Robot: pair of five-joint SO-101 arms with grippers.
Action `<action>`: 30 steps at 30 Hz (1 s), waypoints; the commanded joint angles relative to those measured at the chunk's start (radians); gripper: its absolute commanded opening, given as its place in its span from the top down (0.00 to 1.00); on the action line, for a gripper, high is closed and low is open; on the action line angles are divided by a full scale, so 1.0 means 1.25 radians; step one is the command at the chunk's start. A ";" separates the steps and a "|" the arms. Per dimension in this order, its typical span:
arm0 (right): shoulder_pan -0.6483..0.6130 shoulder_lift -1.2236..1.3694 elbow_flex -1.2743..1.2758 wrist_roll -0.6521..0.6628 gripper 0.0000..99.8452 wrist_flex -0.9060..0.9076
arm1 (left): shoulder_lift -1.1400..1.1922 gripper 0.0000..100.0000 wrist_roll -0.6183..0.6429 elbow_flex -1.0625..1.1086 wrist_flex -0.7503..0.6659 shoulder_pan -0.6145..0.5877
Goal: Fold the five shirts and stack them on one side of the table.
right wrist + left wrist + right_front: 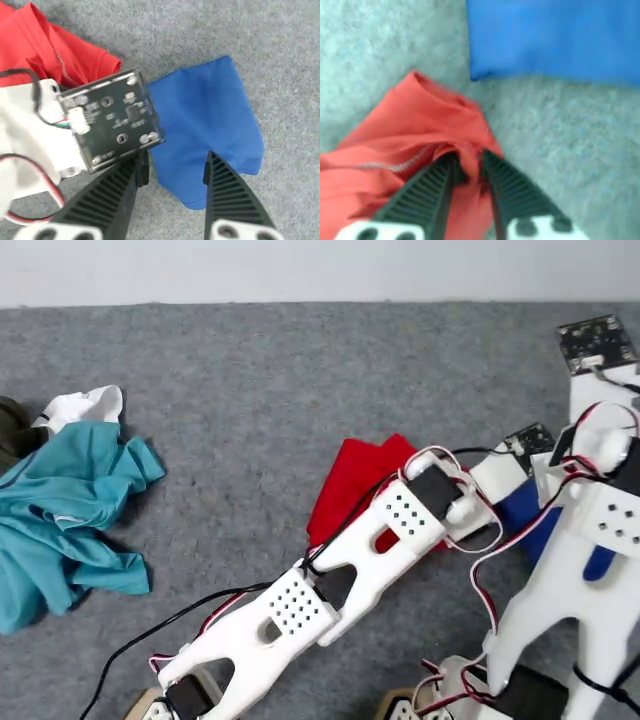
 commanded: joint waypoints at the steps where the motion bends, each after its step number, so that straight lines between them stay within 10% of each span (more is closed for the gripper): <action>1: 0.001 -0.024 -0.015 -0.005 0.81 0.004 | -0.064 0.83 -0.027 -0.093 0.023 0.002; 18: -0.007 -0.021 -0.015 -0.123 0.81 -0.029 | -0.184 0.82 -0.031 -0.075 0.066 -0.319; 30: -0.266 0.023 0.222 -0.125 0.81 -0.252 | 0.098 0.82 -0.032 -0.082 0.055 -0.415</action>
